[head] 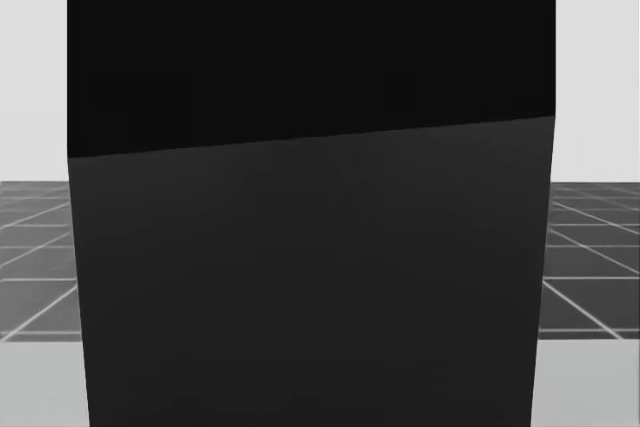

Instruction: Reach around the screen and pick up the object behind it.

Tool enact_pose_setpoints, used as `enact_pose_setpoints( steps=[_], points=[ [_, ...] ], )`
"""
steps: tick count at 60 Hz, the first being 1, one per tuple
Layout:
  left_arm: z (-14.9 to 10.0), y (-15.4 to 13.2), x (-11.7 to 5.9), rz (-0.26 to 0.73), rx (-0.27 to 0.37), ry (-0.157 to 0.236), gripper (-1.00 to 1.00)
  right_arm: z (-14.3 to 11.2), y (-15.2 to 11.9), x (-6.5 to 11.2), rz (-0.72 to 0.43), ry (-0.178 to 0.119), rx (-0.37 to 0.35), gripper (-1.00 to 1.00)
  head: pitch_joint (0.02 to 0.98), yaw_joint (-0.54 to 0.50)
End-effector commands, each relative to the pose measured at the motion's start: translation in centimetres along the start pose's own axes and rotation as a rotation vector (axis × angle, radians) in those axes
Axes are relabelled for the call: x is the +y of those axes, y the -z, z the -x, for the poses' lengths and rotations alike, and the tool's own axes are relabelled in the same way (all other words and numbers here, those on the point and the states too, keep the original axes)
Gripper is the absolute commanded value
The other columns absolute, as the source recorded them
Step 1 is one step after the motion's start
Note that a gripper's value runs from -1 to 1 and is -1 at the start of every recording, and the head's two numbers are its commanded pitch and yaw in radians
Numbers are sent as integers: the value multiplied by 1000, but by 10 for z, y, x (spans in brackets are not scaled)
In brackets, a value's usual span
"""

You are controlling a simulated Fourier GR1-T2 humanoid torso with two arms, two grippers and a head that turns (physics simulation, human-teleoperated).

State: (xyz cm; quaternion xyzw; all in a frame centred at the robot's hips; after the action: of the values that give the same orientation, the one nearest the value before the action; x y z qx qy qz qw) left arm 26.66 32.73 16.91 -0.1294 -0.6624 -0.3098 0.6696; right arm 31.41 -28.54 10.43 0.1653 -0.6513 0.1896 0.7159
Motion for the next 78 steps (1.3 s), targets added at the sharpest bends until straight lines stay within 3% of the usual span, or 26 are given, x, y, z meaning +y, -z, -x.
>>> enact_pose_setpoints(
  steps=[1,7,9,10,11,13,25,43,63,78],
  points=[
    [0,-1,0,-5,-4,1,-1000,6,8,-4,3,-3,7,-1000,157,-13],
    [0,-1,0,-6,-3,3,-1000,9,10,-4,-1,-11,1,-1000,154,-13],
    [0,-2,0,-8,-2,4,-1000,10,11,-5,6,-6,-3,-762,154,-13],
    [0,-2,0,-9,-2,3,-1000,10,11,-5,17,-2,-6,-221,154,-13],
    [0,-2,0,-10,-2,2,-1000,12,11,-6,20,4,16,829,154,-12],
    [0,-2,0,-10,-2,2,-1000,12,10,-7,18,5,13,993,155,-12],
    [0,-1,0,-13,-1,5,-1000,11,5,-8,22,21,-2,1000,154,-13],
    [-3,-2,2,-22,-2,9,-1000,-4,-29,-18,84,-3,-57,1000,150,-13],
    [-5,-1,2,-24,-7,11,-1000,-24,-73,-58,232,3,-124,1000,145,-14],
    [-8,-2,3,-30,-9,15,-1000,-73,-88,-91,333,-21,-214,1000,143,-14]
  ],
)
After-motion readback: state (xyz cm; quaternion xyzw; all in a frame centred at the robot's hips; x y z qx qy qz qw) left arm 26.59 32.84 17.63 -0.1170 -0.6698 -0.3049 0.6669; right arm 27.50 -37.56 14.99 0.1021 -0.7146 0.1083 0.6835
